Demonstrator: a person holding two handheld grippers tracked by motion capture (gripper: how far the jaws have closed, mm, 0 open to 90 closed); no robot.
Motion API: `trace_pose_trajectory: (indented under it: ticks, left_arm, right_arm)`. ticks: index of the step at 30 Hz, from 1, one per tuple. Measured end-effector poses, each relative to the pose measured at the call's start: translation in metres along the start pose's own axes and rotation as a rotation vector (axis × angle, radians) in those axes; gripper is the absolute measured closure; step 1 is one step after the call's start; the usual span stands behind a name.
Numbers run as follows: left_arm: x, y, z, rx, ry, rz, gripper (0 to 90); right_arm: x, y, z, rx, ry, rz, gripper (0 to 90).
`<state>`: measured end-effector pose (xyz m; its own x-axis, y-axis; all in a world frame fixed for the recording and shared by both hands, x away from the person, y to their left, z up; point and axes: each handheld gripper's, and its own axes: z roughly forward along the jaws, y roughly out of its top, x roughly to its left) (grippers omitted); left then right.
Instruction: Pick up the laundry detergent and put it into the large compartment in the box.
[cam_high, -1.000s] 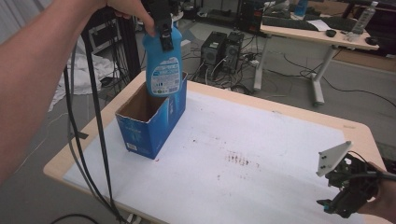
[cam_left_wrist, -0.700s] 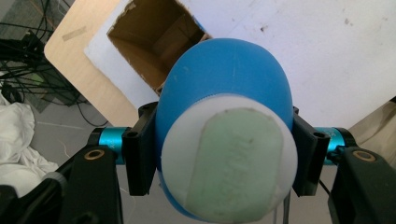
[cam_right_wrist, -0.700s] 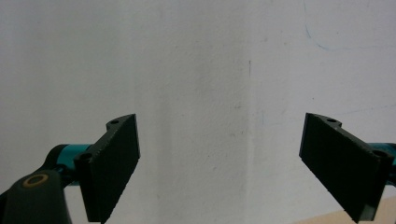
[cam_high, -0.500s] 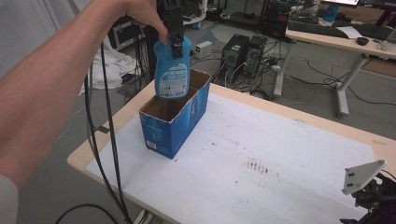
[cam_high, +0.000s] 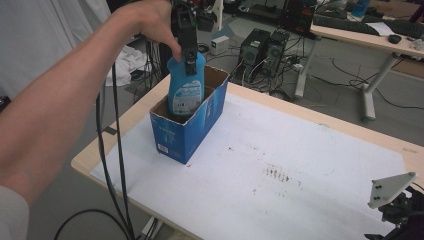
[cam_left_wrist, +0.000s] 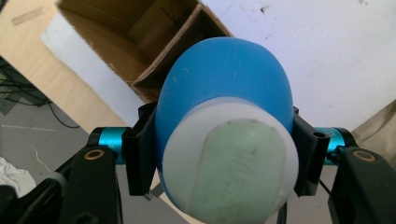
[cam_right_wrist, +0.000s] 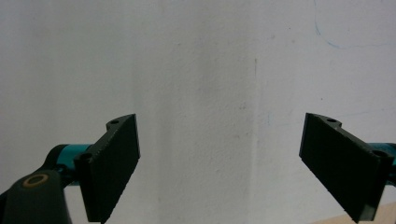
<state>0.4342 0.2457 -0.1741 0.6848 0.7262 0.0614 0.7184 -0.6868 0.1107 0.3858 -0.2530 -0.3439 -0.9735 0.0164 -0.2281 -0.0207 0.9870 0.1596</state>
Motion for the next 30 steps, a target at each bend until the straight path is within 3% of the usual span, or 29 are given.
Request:
trace_pose_trajectory:
  ticks: [7,13,16,18,19,23,30]
  left_arm:
    - [0.001,-0.004,0.035,0.001,-0.012,0.035,37.7]
    - [0.002,-0.008,0.058,0.010,-0.029,0.109,37.6]
    - [0.001,-0.009,0.068,0.012,-0.027,0.147,37.6]
    - [0.001,-0.009,0.068,0.012,-0.027,0.147,37.6]
    - [0.000,-0.010,0.078,0.029,-0.028,0.163,37.6]
    - [-0.001,-0.011,0.089,0.036,-0.036,0.187,37.6]
    - [-0.003,-0.011,0.102,0.026,-0.041,0.224,37.5]
  right_arm:
    - [0.000,0.001,0.003,0.001,0.004,0.009,11.4]
    - [0.000,0.001,0.005,0.008,0.013,0.006,11.4]
    - [0.000,0.002,0.007,0.016,0.016,0.004,11.4]
    - [0.000,0.002,0.007,0.015,0.018,0.003,11.4]
    - [0.000,0.002,0.008,0.018,0.019,0.005,11.5]
    - [0.000,0.002,0.009,0.022,0.019,0.002,11.4]
    - [-0.001,0.003,0.010,0.026,0.020,0.002,11.4]
